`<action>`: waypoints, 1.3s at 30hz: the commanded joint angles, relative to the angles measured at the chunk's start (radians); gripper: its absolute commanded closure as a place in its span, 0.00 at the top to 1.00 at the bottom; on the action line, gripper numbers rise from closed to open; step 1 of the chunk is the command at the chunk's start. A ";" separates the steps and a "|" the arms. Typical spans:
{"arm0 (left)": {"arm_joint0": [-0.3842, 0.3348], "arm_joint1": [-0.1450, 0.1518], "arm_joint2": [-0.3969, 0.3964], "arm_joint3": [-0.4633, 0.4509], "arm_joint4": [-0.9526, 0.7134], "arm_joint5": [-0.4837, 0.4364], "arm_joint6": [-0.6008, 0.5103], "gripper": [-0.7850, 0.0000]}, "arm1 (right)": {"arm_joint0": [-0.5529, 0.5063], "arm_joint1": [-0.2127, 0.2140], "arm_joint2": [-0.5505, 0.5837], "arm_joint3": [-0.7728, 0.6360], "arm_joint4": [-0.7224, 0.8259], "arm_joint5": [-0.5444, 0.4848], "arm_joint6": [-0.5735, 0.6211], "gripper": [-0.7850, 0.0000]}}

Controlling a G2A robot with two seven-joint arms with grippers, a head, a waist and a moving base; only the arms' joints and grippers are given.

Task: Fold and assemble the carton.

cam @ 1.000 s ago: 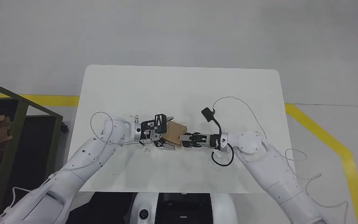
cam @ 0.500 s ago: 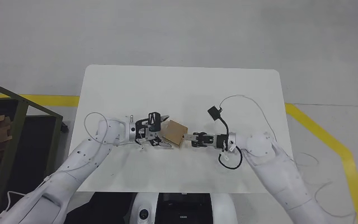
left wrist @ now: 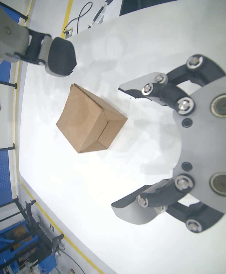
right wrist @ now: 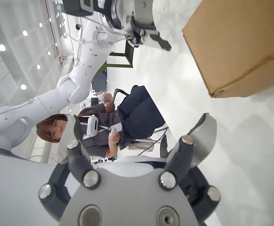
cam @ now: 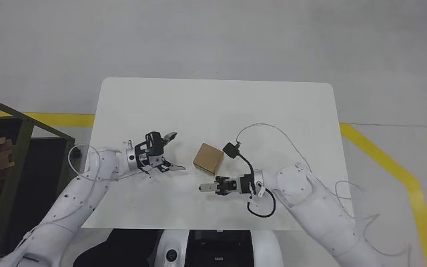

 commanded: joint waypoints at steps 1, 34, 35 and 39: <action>0.015 0.007 -0.033 -0.014 -0.009 0.010 -0.008 1.00 | 0.015 -0.008 -0.030 0.014 0.004 0.000 -0.007 1.00; 0.029 0.011 -0.064 -0.058 -0.056 -0.006 -0.059 1.00 | 0.043 0.030 0.146 -0.016 -0.326 -0.120 -0.177 1.00; 0.028 0.011 -0.061 -0.055 -0.057 -0.006 -0.058 1.00 | 0.030 0.036 0.157 -0.041 -0.379 -0.133 -0.189 1.00; 0.011 0.007 -0.048 -0.052 -0.053 -0.013 -0.061 1.00 | -0.020 0.051 0.172 -0.144 -0.623 -0.174 -0.260 1.00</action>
